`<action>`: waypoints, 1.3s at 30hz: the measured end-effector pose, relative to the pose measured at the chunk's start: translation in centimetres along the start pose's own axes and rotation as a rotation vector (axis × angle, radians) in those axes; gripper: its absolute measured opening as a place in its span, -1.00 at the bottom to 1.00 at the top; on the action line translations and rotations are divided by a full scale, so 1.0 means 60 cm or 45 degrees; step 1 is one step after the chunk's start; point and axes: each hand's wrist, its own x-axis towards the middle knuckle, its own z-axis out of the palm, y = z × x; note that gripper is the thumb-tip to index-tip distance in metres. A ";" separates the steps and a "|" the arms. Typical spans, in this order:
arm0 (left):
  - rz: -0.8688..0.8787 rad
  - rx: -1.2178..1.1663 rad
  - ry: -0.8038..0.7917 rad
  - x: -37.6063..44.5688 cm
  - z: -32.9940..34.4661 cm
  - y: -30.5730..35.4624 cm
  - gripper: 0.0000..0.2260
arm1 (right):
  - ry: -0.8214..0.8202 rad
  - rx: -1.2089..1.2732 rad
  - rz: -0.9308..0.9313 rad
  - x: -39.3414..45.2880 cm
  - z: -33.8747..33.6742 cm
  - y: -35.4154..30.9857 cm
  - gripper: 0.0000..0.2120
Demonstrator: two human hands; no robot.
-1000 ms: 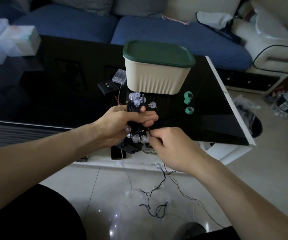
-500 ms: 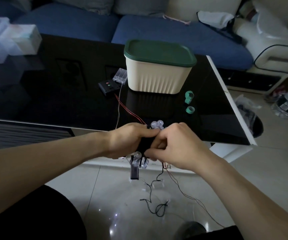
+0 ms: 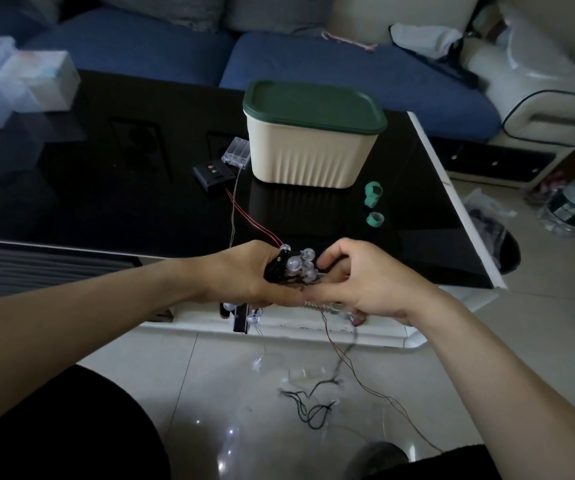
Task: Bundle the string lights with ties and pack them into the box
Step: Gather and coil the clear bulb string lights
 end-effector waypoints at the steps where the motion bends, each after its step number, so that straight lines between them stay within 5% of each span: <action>1: -0.019 0.003 0.023 0.000 -0.001 -0.004 -0.77 | 0.004 -0.059 -0.006 -0.002 -0.006 0.003 -0.55; 7: -0.012 -0.225 -0.002 0.005 0.004 -0.006 -0.78 | -0.049 -0.005 -0.275 0.001 0.002 0.006 -0.85; 11: 0.020 -0.388 -0.070 0.013 0.003 -0.015 -0.88 | -0.019 0.086 -0.338 0.005 0.009 0.004 -0.82; 20: -0.058 -0.791 -0.112 0.020 -0.001 -0.020 -0.76 | 0.126 -0.012 -0.587 0.015 0.014 0.010 -0.84; 39: -0.056 -0.649 -0.150 0.011 0.001 -0.005 -0.81 | 0.397 -0.019 -0.530 0.016 0.019 0.011 -0.90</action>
